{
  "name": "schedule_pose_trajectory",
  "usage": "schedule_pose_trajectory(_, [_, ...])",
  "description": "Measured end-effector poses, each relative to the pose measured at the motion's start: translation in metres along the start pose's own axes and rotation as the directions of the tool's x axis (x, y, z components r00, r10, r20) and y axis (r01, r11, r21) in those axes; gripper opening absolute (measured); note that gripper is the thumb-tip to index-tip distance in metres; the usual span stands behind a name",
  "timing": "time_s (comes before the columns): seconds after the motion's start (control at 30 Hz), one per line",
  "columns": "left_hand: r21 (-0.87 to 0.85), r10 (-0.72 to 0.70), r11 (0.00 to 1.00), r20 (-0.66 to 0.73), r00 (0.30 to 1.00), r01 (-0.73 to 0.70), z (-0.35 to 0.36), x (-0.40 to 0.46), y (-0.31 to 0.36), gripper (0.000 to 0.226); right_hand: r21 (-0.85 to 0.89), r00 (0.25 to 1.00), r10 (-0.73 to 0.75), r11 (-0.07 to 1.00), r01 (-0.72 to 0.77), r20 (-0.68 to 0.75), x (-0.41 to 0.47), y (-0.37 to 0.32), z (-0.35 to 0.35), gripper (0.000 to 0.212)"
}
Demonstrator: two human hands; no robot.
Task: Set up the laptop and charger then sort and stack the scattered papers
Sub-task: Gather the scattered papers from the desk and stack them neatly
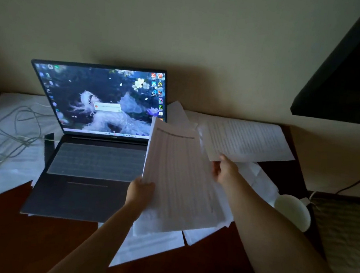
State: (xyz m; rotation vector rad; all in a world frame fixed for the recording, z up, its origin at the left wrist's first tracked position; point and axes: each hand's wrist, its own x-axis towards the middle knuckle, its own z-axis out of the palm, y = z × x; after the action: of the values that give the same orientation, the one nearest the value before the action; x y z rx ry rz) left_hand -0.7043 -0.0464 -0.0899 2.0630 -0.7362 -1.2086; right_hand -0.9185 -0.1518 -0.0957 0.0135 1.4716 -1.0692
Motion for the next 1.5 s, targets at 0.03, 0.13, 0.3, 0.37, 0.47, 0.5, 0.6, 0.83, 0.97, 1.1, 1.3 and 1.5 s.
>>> schedule_pose_trajectory(0.03, [-0.003,0.003,1.000,0.011,1.000,-0.003,0.002,0.001,0.002,0.019,-0.010,0.999,-0.015,1.000,0.015,-0.030,0.000,-0.001,0.003,0.003])
schedule_pose_trajectory(0.13, [0.028,0.063,0.998,0.019,0.998,-0.064,0.008,0.000,0.007,0.034,0.012,0.995,-0.075,0.997,0.076,-0.066,-0.009,0.001,0.009,0.021])
schedule_pose_trajectory(0.3, [0.002,0.228,0.974,-0.021,0.973,-0.228,0.013,-0.021,0.003,0.073,-0.023,0.973,0.096,0.995,-0.094,0.212,-0.054,0.027,-0.003,0.031])
schedule_pose_trajectory(0.37, [-0.018,0.243,0.970,-0.037,0.969,-0.244,0.014,-0.032,-0.001,0.089,-0.250,0.955,0.145,0.965,-0.079,0.258,-0.064,0.040,-0.017,0.026])
schedule_pose_trajectory(0.47, [0.023,0.308,0.951,-0.045,0.950,-0.307,0.012,-0.052,-0.009,0.085,-0.604,0.943,0.149,0.794,0.065,0.297,-0.067,0.044,-0.049,0.025])
schedule_pose_trajectory(0.5, [-0.013,0.329,0.944,-0.035,0.944,-0.330,0.012,-0.058,-0.013,0.068,-0.723,0.941,0.131,0.676,0.145,0.311,-0.066,0.043,-0.061,0.025])
schedule_pose_trajectory(0.6, [-0.210,0.260,0.945,0.021,0.965,-0.250,0.011,-0.087,-0.022,0.030,-0.876,0.945,0.067,0.402,0.267,0.319,-0.070,0.042,-0.095,0.033])
schedule_pose_trajectory(0.83, [-0.316,0.060,0.948,0.098,0.993,-0.026,0.015,-0.119,-0.065,0.017,-0.955,0.954,0.124,0.148,0.255,0.274,-0.085,0.044,-0.154,0.025])
schedule_pose_trajectory(0.97, [-0.290,0.060,0.956,0.078,0.995,-0.035,0.016,-0.125,-0.069,0.014,-0.951,0.948,0.112,0.116,0.286,0.299,-0.097,0.048,-0.157,0.020])
schedule_pose_trajectory(1.1, [-0.278,0.025,0.960,0.054,0.998,-0.009,0.018,-0.124,-0.065,0.017,-0.968,0.966,0.146,0.164,0.188,0.213,-0.097,0.062,-0.157,0.021])
schedule_pose_trajectory(1.3, [-0.314,-0.105,0.943,0.043,0.994,0.113,0.019,-0.120,-0.061,0.046,-0.983,0.971,0.172,0.108,0.148,0.166,-0.102,0.069,-0.158,0.029])
schedule_pose_trajectory(1.5, [-0.241,-0.172,0.953,0.065,0.983,0.183,0.020,-0.117,-0.055,0.057,-0.982,0.969,0.171,-0.031,0.187,0.179,-0.105,0.063,-0.154,0.025])
